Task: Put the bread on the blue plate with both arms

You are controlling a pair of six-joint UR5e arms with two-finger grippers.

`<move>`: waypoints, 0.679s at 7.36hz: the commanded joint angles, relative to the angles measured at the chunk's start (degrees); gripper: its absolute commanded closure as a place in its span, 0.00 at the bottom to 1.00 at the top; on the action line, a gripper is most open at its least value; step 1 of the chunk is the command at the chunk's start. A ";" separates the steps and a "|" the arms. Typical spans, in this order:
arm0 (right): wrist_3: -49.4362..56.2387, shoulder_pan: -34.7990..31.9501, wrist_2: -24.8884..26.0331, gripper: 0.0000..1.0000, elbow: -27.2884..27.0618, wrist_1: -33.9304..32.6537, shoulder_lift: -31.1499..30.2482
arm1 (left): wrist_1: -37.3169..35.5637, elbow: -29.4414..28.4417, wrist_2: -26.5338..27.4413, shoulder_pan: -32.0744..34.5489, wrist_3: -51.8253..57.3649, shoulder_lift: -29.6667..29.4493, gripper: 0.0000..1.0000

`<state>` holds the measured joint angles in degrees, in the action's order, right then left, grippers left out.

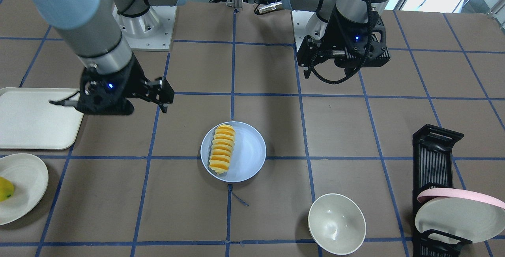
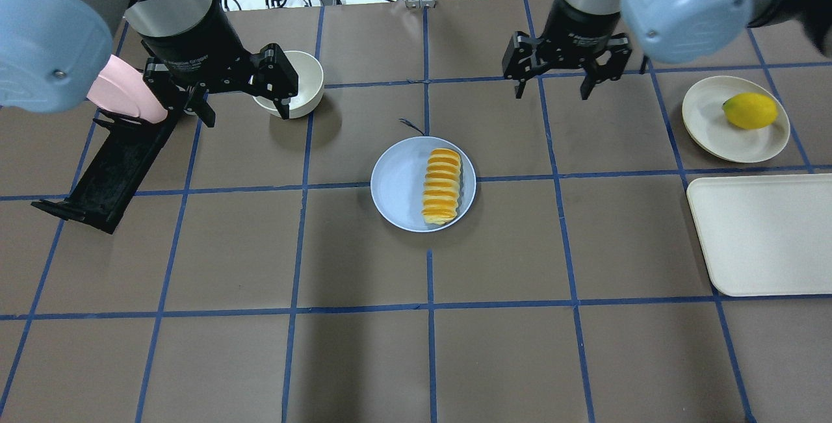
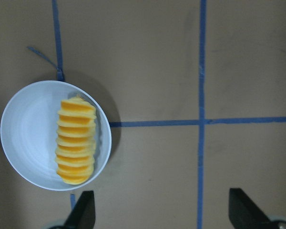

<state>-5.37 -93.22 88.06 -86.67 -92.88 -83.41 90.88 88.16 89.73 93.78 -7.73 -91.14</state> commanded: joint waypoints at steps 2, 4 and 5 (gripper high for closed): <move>0.89 1.02 1.60 0.00 0.18 5.71 -7.91 | 0.00 0.08 0.00 0.00 0.00 0.00 0.00; 3.25 0.85 1.68 0.00 3.85 1.38 -4.14 | 0.00 -0.01 0.00 0.09 0.00 0.00 0.00; 6.66 0.67 1.68 0.00 4.48 1.47 -3.08 | 0.09 0.08 -0.08 0.09 0.09 0.08 0.00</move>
<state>-1.88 -92.38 89.84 -83.53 -91.06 -88.02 90.90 88.21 89.70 93.83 -7.71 -91.13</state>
